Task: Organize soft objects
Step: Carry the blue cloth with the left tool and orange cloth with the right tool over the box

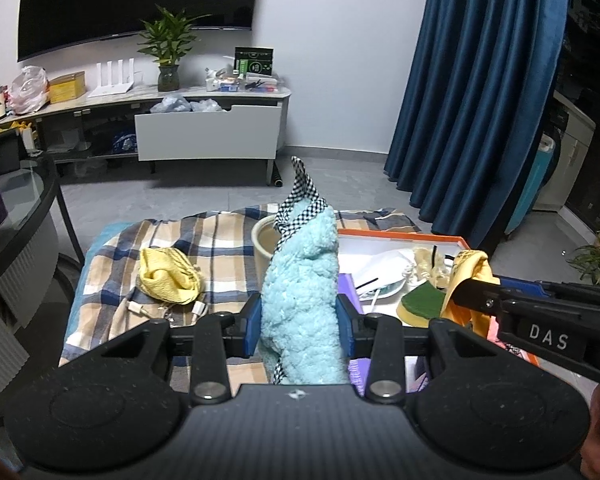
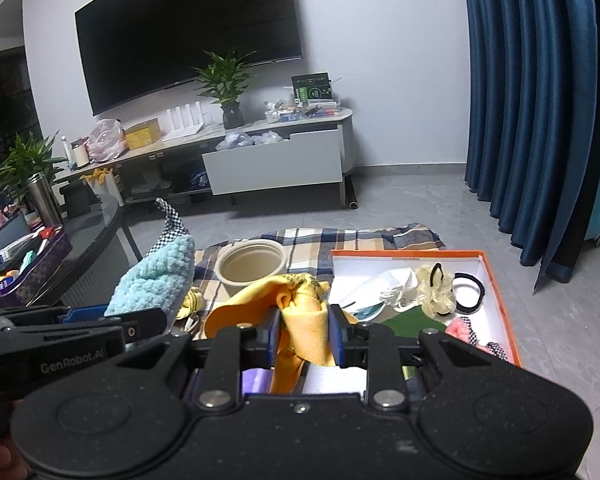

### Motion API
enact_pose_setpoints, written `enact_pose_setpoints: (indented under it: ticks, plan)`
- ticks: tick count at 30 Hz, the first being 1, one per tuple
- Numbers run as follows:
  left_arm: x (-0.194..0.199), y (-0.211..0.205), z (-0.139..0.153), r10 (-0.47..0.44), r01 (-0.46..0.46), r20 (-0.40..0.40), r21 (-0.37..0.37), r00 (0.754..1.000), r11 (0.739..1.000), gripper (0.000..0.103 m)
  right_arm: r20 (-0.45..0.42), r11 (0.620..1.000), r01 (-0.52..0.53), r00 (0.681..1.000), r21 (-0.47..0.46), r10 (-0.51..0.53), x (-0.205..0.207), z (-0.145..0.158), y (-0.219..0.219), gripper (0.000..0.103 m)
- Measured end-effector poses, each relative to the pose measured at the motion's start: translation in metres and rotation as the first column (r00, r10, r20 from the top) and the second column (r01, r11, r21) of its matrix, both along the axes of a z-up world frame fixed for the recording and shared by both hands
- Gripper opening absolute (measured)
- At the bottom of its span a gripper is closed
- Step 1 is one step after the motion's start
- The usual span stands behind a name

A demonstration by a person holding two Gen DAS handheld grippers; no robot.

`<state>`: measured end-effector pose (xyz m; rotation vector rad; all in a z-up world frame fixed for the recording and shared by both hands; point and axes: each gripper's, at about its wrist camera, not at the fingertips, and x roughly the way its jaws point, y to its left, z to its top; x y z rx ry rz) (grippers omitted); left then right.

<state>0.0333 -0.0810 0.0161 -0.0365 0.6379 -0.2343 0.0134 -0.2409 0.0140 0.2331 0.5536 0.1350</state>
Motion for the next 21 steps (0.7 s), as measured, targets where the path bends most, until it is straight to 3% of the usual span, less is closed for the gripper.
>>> enact_pose_setpoints:
  ticks: [21]
  plan:
    - [0.003,-0.033,-0.006,-0.079,0.080,-0.006,0.010,0.997,0.997,0.039,-0.008,0.996,0.088,0.996,0.018,-0.088,-0.003,-0.003,-0.037,0.032]
